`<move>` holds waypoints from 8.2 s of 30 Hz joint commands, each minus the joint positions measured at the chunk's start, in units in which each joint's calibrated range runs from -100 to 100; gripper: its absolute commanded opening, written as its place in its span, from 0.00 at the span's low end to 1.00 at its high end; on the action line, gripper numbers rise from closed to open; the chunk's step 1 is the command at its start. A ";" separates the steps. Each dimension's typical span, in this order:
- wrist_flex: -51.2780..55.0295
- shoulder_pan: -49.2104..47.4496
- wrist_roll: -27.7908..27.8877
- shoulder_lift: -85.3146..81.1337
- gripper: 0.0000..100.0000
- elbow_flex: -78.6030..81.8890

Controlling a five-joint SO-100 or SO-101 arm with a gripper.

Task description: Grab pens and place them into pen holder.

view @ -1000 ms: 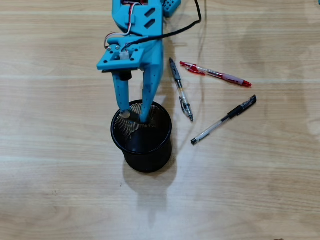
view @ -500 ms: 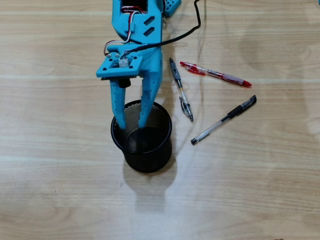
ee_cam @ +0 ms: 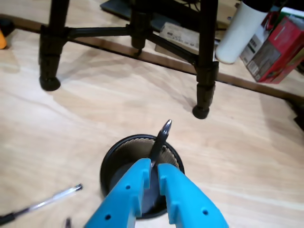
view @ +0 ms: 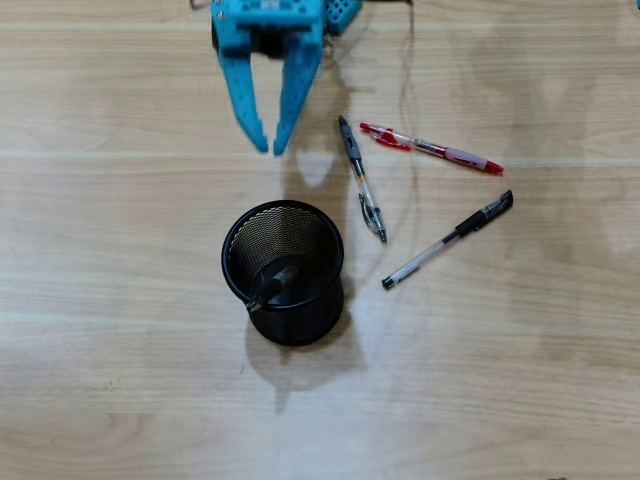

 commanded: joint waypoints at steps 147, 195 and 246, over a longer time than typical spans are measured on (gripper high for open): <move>-54.60 -2.22 -4.41 23.83 0.10 4.67; 56.02 -34.68 8.68 -0.97 0.03 -9.18; 47.72 -44.65 0.41 51.60 0.18 -36.42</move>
